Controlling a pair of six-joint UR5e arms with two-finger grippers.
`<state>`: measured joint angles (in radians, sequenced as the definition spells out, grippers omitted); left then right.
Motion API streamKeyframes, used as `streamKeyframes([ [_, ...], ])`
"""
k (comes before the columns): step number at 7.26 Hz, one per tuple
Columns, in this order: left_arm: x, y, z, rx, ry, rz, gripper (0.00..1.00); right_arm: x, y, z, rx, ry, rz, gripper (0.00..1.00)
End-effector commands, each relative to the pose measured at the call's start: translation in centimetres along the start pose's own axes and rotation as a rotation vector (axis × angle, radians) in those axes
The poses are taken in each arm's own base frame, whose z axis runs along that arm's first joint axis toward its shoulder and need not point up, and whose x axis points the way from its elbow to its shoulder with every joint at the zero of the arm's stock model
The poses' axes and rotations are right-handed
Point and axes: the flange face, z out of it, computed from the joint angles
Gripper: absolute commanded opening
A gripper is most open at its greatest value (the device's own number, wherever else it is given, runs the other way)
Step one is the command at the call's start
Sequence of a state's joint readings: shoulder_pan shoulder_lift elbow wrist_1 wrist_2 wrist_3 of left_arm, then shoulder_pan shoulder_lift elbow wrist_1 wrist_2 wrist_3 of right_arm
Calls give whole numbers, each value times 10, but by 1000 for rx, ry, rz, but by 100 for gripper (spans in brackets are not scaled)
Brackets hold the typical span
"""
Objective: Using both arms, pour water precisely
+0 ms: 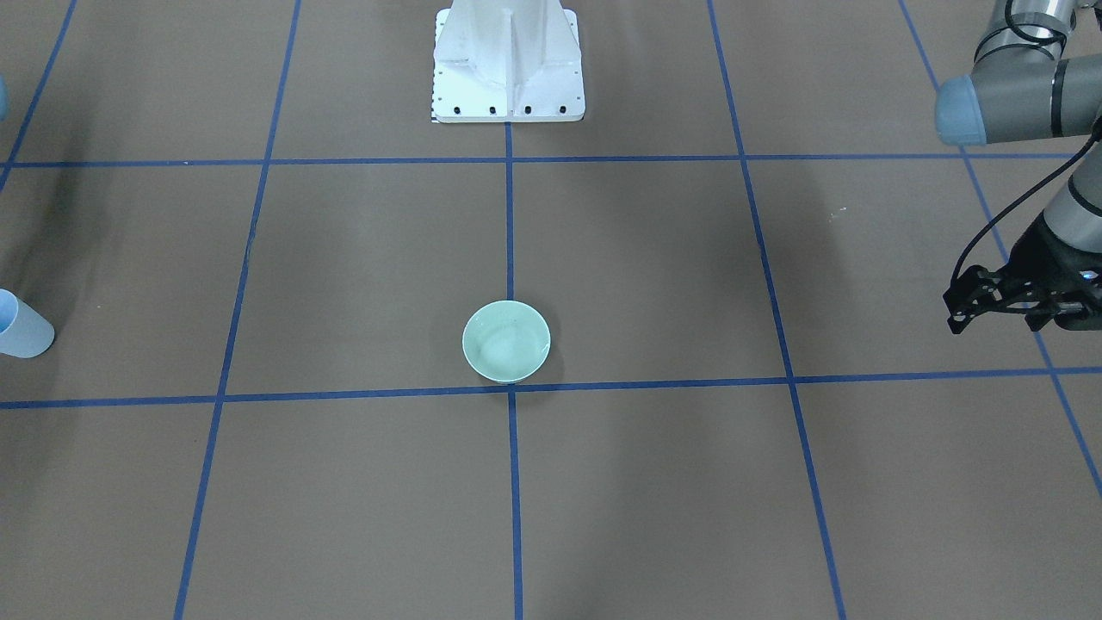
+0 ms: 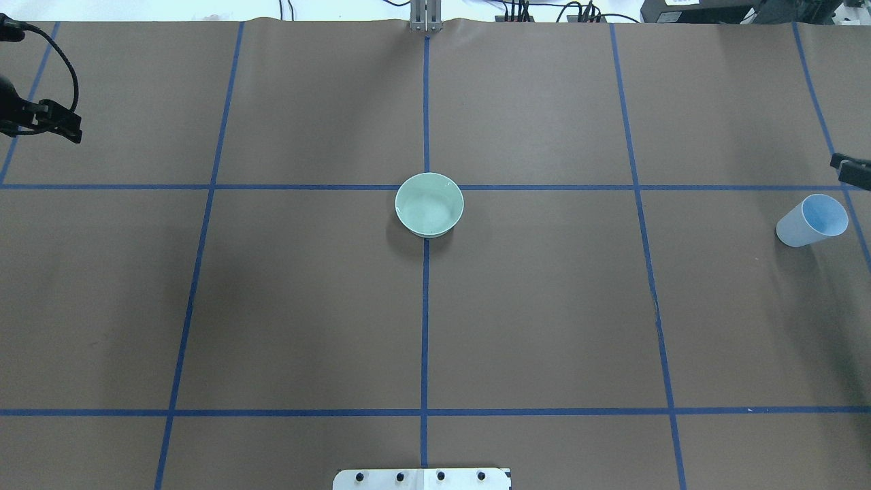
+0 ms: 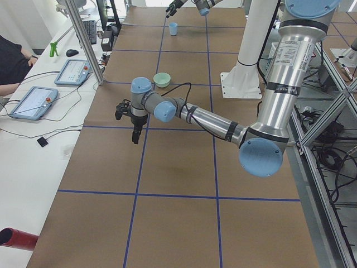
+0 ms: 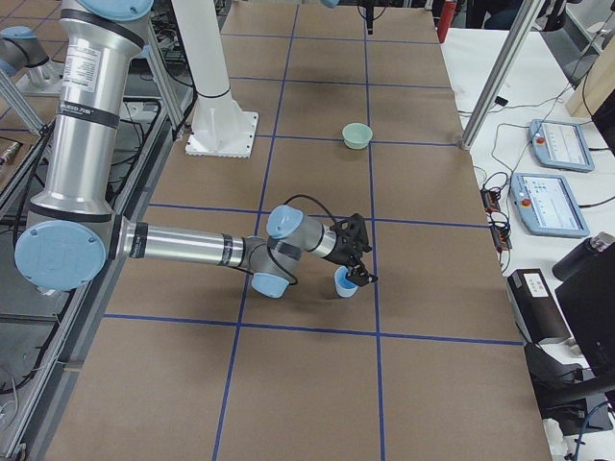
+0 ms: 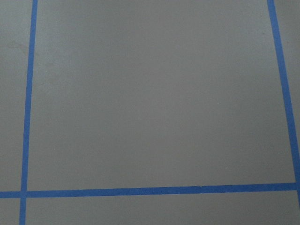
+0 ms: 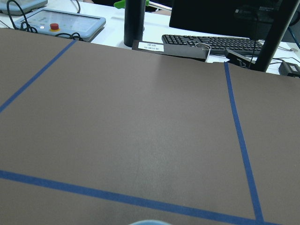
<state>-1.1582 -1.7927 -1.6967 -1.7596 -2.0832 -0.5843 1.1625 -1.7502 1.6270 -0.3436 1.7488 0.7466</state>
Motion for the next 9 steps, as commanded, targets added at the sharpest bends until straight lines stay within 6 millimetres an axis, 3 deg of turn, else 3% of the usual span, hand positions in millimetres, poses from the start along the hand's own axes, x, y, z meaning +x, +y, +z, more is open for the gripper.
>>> streamKeyframes([
  [1,28,-21,-18,34,29,-28,99,-5,-108,-28,-109,-5,14,100],
  [3,94,-47,-58,3,203,-131,99,1,-172,-24,-257,33,-17,100],
  [4,134,-56,-77,-33,282,-224,99,11,-181,-22,-355,71,-63,100],
  [5,192,-45,-76,-83,329,-262,99,34,-171,-18,-471,105,-125,100],
  [6,256,-33,-71,-135,357,-292,99,44,-159,-14,-583,116,-171,100],
  [7,302,-20,-69,-163,369,-322,99,52,-149,-13,-663,114,-180,100],
  [9,397,33,-43,-155,341,-352,99,67,-126,-19,-753,20,-173,100],
])
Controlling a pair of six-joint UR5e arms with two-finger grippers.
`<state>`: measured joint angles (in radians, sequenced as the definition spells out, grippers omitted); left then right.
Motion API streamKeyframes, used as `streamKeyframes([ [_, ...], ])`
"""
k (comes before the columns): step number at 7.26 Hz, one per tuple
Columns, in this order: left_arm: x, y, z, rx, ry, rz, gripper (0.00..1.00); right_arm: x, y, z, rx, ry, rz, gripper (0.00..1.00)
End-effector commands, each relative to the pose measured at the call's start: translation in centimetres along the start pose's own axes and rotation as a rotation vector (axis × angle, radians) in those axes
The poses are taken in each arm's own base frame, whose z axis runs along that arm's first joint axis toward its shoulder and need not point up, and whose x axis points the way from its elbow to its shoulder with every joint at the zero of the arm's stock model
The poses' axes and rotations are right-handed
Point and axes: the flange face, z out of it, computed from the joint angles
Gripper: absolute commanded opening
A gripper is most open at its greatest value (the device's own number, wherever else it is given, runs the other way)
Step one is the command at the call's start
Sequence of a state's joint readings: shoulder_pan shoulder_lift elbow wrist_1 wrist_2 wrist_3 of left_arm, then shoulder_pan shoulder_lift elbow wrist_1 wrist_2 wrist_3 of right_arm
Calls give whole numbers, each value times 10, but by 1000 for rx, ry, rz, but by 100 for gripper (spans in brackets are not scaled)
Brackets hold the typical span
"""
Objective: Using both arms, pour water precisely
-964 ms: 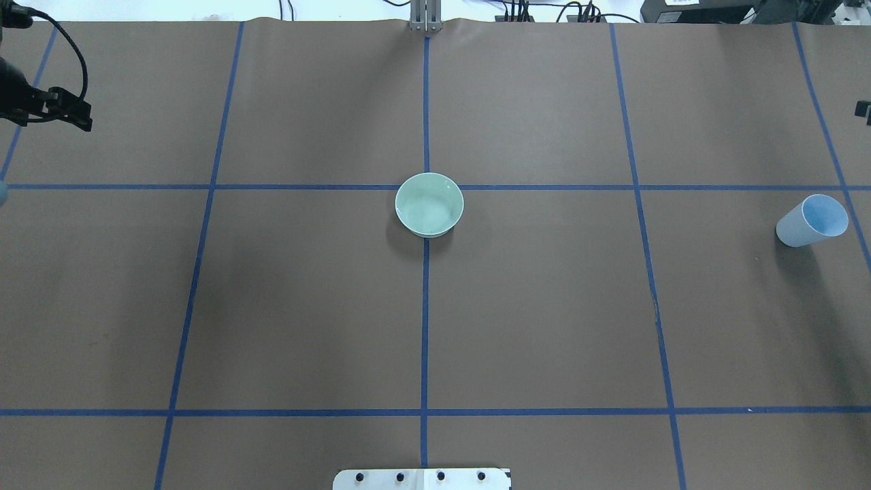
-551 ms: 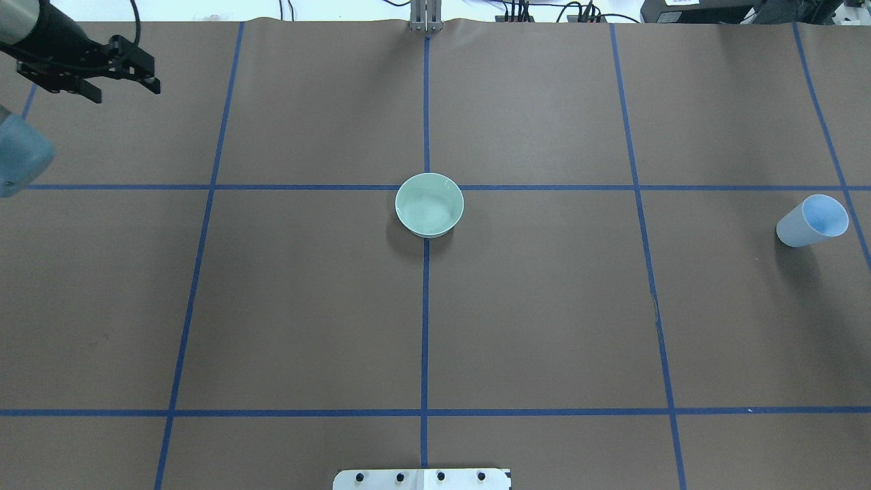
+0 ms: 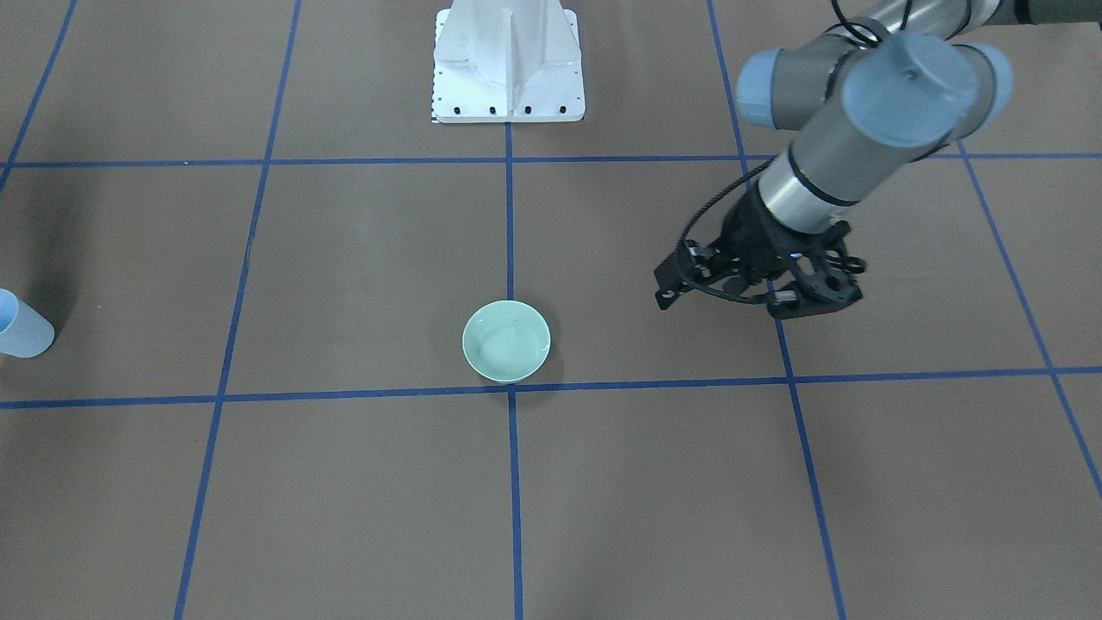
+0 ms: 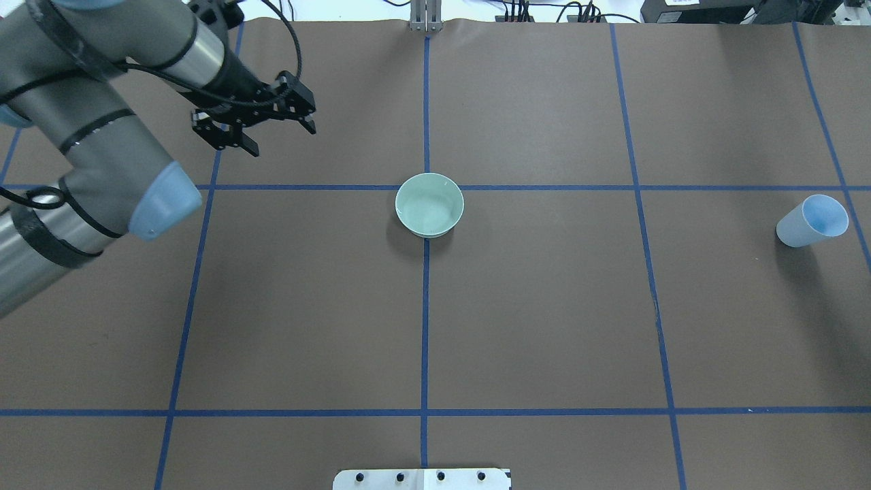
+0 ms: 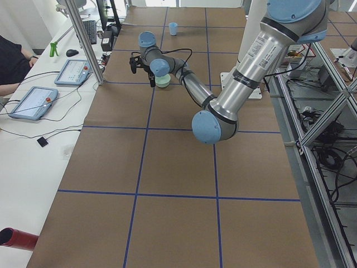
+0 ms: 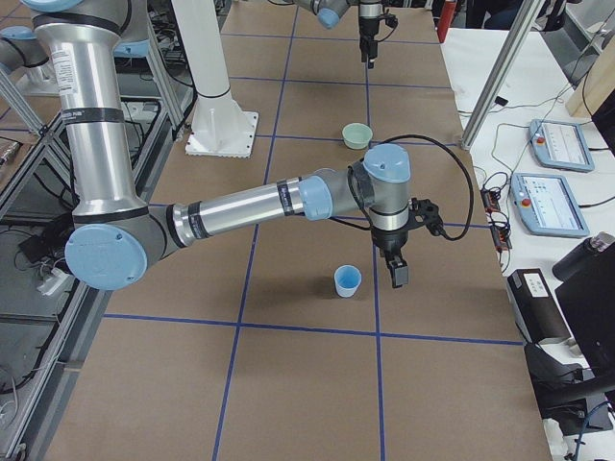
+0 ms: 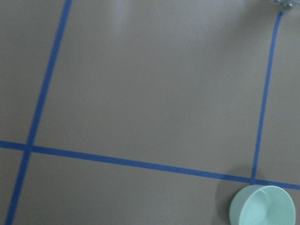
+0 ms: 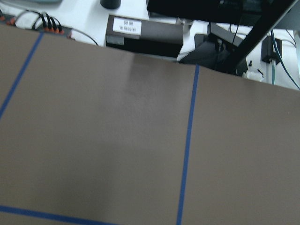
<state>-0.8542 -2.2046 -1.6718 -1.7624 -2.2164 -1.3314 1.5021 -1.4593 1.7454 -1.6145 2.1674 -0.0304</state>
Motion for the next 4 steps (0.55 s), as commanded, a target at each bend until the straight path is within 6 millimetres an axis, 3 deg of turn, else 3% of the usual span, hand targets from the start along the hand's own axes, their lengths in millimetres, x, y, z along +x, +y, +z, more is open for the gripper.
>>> streamKeyframes([
  [1,56,72,68,32,-28,-7,99,15,30,14,-66,-96,-66,100],
  [2,72,78,95,27,-23,-3,99,22,48,24,-86,-110,-85,100],
  [4,69,64,146,18,-9,2,99,27,63,30,-96,-112,-74,100],
])
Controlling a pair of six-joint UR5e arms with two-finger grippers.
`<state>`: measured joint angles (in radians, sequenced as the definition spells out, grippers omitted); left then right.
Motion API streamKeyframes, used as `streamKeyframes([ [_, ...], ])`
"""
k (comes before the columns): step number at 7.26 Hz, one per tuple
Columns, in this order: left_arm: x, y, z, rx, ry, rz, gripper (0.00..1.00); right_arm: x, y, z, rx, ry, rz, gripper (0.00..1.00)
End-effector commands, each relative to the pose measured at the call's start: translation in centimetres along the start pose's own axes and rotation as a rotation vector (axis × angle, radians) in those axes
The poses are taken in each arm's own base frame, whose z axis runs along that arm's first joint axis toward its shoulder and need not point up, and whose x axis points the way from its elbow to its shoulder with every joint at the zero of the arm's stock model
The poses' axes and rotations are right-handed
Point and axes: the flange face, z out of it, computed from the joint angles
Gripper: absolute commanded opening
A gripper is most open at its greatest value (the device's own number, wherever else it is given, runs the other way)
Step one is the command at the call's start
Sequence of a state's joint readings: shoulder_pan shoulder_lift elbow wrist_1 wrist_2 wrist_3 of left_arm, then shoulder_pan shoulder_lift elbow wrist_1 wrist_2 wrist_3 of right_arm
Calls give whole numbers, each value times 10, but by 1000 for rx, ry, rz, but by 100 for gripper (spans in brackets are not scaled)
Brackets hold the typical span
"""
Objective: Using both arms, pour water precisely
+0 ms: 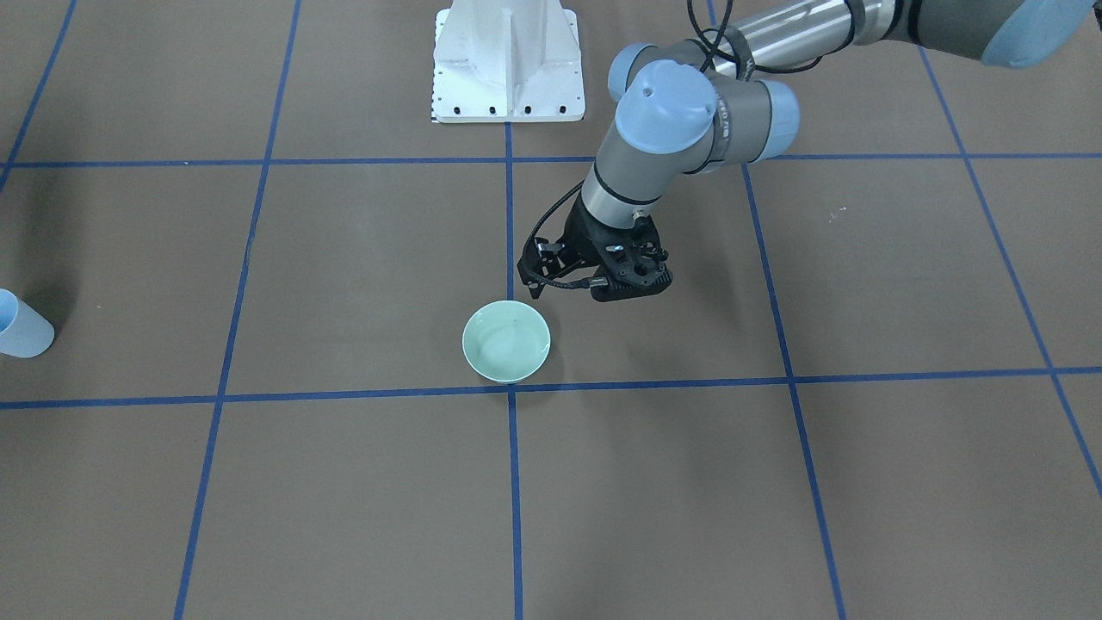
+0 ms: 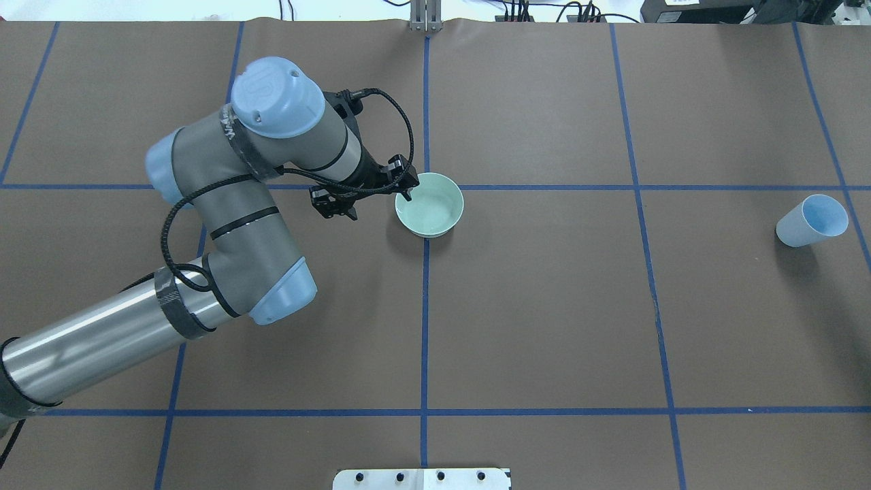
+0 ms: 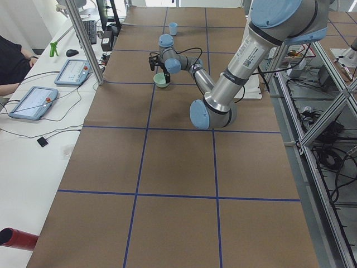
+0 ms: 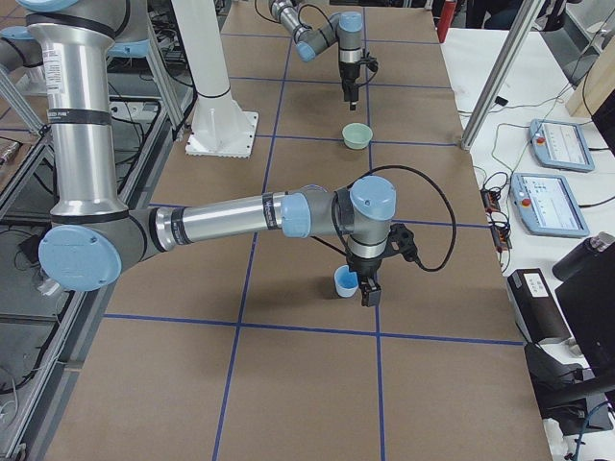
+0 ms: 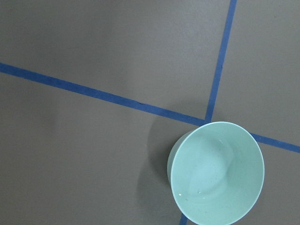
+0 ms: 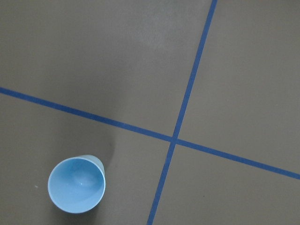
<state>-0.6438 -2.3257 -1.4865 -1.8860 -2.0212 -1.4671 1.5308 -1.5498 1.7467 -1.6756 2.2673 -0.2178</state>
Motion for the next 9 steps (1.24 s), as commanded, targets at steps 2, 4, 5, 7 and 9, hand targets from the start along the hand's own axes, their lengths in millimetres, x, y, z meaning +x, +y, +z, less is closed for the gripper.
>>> streamKeyframes([
  [2,19,-15,47,-3,-5,1,99,9,20,11,-25,23,12,100],
  [4,15,-15,60,16,-29,-1,87,10,21,11,-27,29,12,100],
  [5,14,-13,70,42,-35,4,80,8,18,8,-20,27,18,100],
  [7,11,-9,79,40,-40,10,44,7,17,6,-13,26,12,100],
  [9,12,-9,79,40,-42,13,0,6,17,5,-13,29,14,100],
])
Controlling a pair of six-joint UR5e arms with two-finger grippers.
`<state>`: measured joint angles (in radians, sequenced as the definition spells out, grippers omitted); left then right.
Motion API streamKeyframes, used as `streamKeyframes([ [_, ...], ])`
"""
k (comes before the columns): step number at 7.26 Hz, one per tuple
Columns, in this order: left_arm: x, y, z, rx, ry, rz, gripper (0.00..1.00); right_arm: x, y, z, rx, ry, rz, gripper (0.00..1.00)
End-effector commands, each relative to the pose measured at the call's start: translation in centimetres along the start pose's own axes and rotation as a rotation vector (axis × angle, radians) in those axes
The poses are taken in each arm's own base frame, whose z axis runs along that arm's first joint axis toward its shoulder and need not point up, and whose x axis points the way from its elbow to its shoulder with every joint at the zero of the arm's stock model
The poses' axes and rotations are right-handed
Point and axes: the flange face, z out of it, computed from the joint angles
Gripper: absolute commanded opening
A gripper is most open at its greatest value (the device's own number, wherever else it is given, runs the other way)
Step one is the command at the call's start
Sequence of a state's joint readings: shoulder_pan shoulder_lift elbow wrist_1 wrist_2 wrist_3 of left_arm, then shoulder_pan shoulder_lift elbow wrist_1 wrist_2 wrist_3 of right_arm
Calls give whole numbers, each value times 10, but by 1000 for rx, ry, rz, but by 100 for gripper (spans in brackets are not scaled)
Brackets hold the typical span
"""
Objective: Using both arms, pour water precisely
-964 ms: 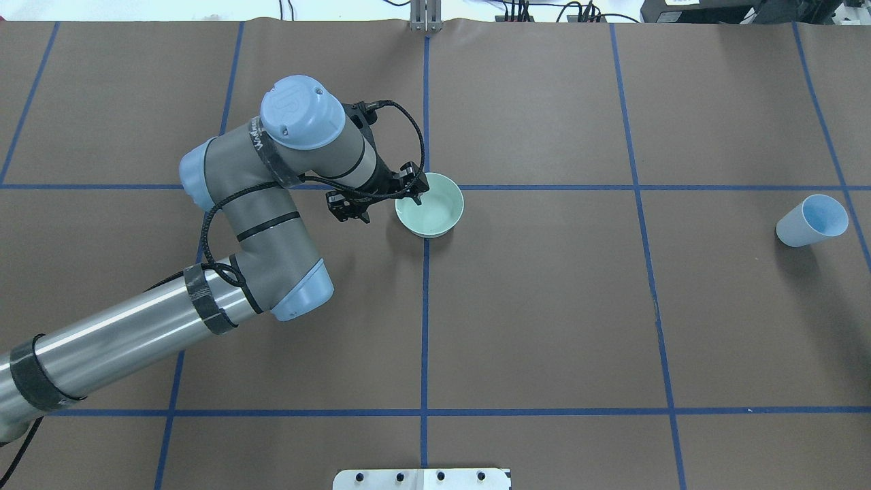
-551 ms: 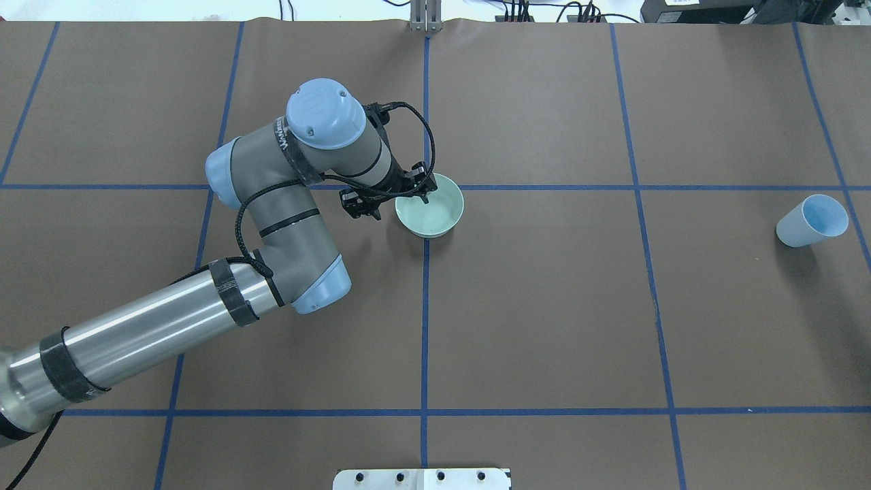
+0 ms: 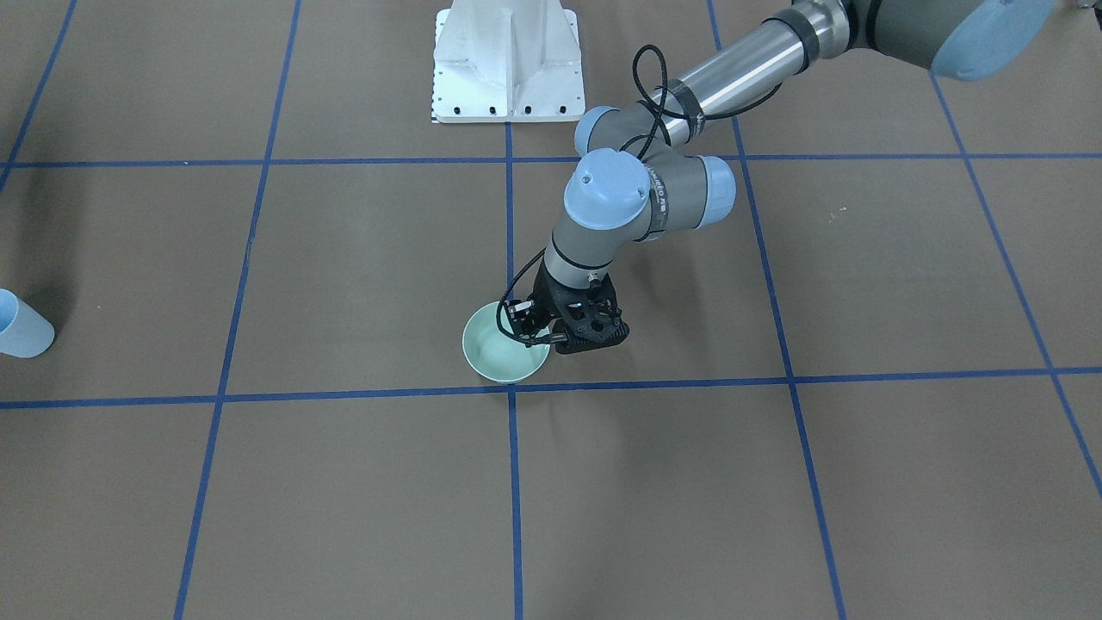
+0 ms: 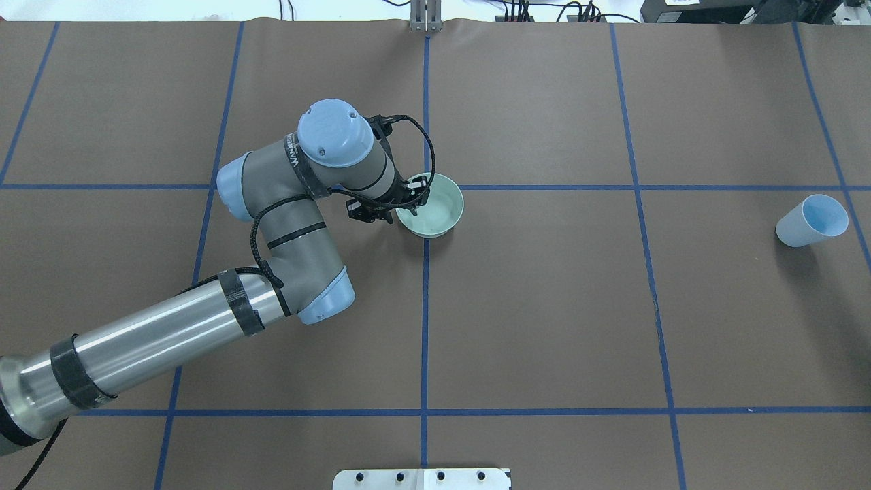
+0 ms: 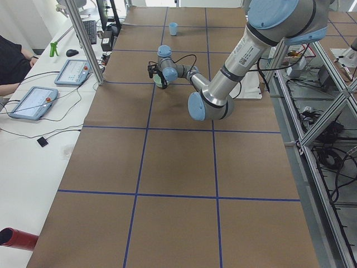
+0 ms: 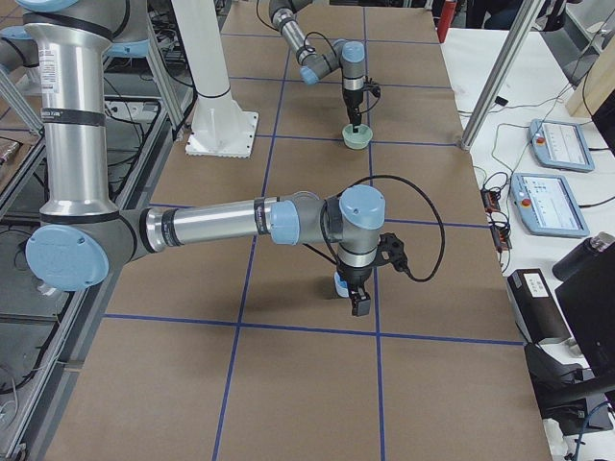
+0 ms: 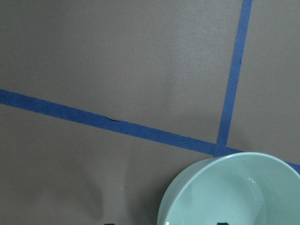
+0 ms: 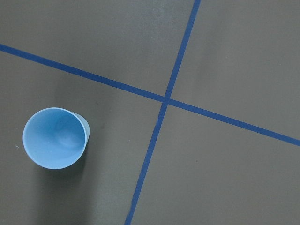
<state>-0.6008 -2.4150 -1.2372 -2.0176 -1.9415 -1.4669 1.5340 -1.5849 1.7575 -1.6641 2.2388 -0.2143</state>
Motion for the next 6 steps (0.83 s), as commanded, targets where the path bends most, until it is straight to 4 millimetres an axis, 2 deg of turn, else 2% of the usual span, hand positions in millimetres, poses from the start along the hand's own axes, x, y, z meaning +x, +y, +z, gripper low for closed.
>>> streamKeyframes([
  [1,0,-3,-1,3,-4,0,0,-1,-3,-3,5,7,1,100],
  [2,2,-7,-8,9,1,-4,0,-2,-3,-4,7,4,3,100],
  [3,5,-21,-26,20,21,-10,0,-2,-4,-4,9,6,1,100],
  [4,-4,-50,-55,-10,24,-38,0,-3,-5,-5,10,6,-2,100],
  [5,-12,-79,-101,-24,24,-16,0,-3,-6,-7,13,11,-4,100],
  [6,-62,-73,-111,-28,-22,47,0,-3,-3,-7,10,19,-3,100],
])
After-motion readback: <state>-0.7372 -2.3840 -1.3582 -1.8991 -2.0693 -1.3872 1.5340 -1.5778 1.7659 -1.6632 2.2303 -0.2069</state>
